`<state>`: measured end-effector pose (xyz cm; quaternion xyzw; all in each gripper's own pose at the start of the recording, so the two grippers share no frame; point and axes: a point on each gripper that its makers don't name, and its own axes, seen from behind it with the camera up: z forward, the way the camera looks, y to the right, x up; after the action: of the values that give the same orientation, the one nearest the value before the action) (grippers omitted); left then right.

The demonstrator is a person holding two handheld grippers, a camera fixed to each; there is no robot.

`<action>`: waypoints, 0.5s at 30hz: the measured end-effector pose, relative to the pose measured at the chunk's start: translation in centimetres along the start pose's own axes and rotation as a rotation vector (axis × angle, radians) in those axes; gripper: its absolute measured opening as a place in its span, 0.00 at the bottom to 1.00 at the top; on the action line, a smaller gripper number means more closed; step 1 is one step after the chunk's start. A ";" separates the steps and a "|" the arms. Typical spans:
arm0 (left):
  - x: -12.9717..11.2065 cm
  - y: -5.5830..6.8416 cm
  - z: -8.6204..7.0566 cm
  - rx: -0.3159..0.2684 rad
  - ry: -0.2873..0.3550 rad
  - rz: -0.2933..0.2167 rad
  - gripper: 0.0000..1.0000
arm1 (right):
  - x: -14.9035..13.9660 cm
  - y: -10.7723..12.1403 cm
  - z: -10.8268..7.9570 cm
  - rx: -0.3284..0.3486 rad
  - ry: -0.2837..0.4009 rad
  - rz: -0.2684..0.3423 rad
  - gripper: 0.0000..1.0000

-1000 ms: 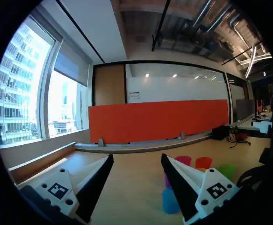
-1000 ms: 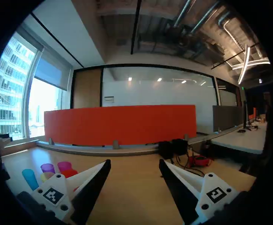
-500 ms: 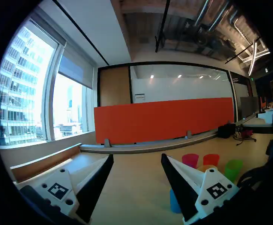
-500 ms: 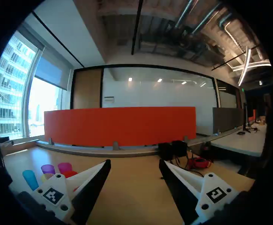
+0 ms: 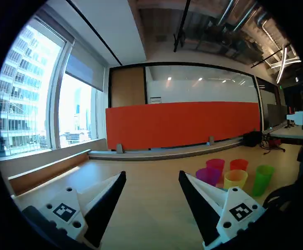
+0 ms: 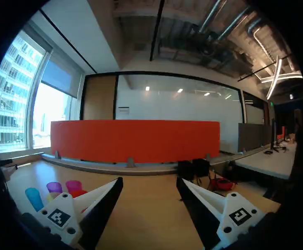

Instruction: Pour water

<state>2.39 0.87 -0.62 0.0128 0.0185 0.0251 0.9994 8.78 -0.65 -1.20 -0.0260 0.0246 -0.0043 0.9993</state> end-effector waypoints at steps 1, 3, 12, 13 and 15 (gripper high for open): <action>0.0 -0.1 0.0 0.000 0.002 -0.002 0.94 | 0.1 -0.1 0.0 0.002 0.002 0.000 0.99; -0.1 -0.2 0.0 -0.002 0.007 -0.009 0.94 | 0.3 -0.3 0.0 0.005 0.005 -0.001 0.99; -0.9 -0.6 0.0 -0.009 0.007 -0.022 0.94 | 0.8 -0.6 0.1 0.009 0.013 -0.015 0.99; -1.0 -0.6 0.0 -0.009 0.006 -0.021 0.94 | 0.8 -0.7 0.1 0.010 0.014 -0.017 0.99; -1.2 -0.6 0.1 -0.010 0.003 -0.023 0.94 | 0.9 -0.8 0.1 0.011 0.014 -0.020 0.99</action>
<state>1.25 0.22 -0.49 0.0078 0.0201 0.0136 0.9997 9.67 -1.41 -1.05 -0.0209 0.0313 -0.0147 0.9992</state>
